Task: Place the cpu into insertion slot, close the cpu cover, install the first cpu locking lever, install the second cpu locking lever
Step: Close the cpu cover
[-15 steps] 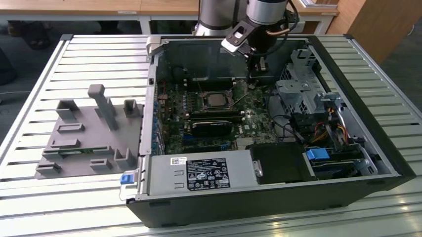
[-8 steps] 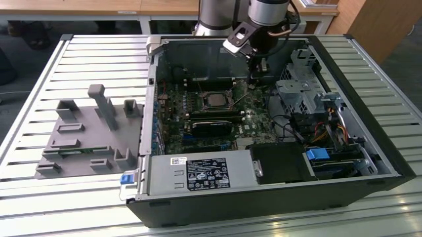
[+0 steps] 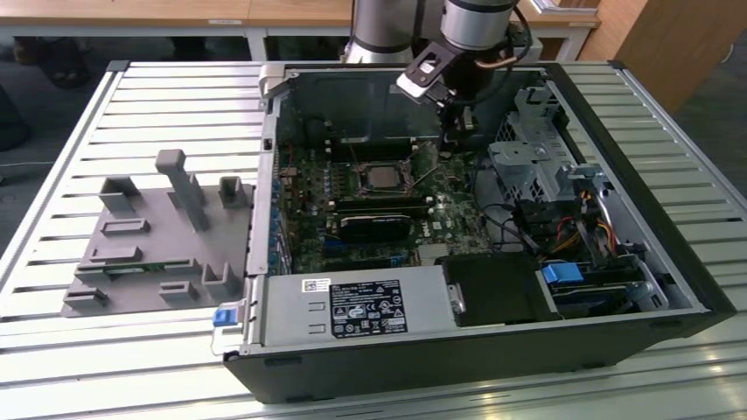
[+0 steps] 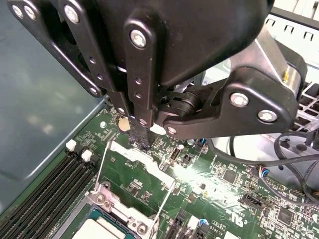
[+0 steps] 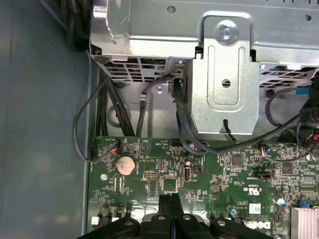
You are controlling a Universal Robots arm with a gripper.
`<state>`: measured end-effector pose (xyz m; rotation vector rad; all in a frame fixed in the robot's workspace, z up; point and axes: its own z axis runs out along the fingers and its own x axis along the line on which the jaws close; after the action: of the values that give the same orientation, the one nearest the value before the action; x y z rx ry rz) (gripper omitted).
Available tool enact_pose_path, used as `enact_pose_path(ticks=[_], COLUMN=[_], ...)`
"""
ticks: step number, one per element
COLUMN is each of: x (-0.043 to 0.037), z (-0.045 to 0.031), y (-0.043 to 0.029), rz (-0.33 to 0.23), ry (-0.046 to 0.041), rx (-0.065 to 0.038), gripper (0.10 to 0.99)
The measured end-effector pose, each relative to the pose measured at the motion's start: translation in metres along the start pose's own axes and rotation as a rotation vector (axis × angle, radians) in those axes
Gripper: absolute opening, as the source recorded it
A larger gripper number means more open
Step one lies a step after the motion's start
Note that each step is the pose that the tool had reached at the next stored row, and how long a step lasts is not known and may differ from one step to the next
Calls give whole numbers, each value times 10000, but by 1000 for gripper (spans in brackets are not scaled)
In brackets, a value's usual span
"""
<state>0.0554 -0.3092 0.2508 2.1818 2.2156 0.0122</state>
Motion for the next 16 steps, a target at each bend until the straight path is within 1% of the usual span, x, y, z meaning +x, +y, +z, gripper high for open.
enact_pose_path(ticks=[7,11,16], x=[1,0,0], z=[56,62,65], y=[3,-1,-54], rz=[0,-1,0], ry=[1,-2,0], rx=[11,17,17], gripper=[106,106,106])
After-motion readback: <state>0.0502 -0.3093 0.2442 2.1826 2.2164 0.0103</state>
